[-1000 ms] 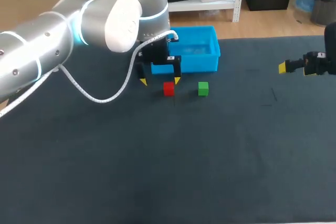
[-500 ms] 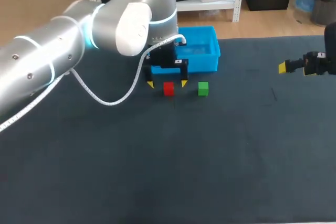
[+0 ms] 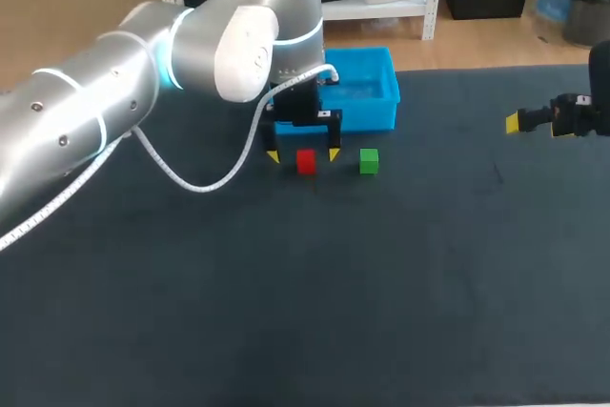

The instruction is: Use the left arm to pick the red cube and place it into the blue plastic box first, then use the right arm to grasp the green cube and put it into the same blue plastic box after the first action is fully finished.

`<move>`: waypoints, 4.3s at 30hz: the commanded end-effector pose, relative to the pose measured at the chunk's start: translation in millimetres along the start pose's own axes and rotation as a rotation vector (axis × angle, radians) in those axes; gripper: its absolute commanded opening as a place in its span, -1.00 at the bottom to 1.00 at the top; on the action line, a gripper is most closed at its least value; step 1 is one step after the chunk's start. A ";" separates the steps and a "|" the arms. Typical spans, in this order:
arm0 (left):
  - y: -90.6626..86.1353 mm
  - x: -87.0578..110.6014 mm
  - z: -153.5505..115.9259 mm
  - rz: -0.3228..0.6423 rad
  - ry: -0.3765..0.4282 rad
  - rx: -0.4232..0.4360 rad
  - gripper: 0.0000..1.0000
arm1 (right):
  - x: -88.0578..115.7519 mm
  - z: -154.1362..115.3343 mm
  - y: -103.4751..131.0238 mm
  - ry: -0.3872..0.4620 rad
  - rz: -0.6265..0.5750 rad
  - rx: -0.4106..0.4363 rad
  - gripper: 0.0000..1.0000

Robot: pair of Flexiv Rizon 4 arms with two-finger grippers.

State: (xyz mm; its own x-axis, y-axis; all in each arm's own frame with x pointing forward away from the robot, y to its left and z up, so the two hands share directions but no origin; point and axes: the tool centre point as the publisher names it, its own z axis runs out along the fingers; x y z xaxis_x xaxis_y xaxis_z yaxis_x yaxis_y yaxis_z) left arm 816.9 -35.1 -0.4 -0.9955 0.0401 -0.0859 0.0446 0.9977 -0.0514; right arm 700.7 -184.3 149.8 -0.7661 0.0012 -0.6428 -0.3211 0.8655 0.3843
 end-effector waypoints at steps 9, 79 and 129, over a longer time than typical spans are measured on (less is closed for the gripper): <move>-3.7 2.0 3.2 -0.018 0.001 0.000 -1.00 | 0.1 -0.3 -0.2 0.000 -0.001 0.000 1.00; 40.8 2.9 -147.4 0.351 -0.451 0.207 -1.00 | 0.1 -0.3 -0.2 0.000 -0.001 0.000 1.00; 0.1 -129.5 -76.2 0.333 -0.426 0.269 -1.00 | 0.1 -0.3 -0.2 0.000 -0.001 0.000 1.00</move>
State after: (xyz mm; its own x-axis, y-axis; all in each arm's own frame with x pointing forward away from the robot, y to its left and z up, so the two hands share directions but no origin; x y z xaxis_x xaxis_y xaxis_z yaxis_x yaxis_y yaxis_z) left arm 920.3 -28.4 93.8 -0.7957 0.2567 -0.5486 0.4202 0.8863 -0.1948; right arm 700.7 -184.3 149.8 -0.7661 0.0012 -0.6427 -0.3211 0.8655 0.3844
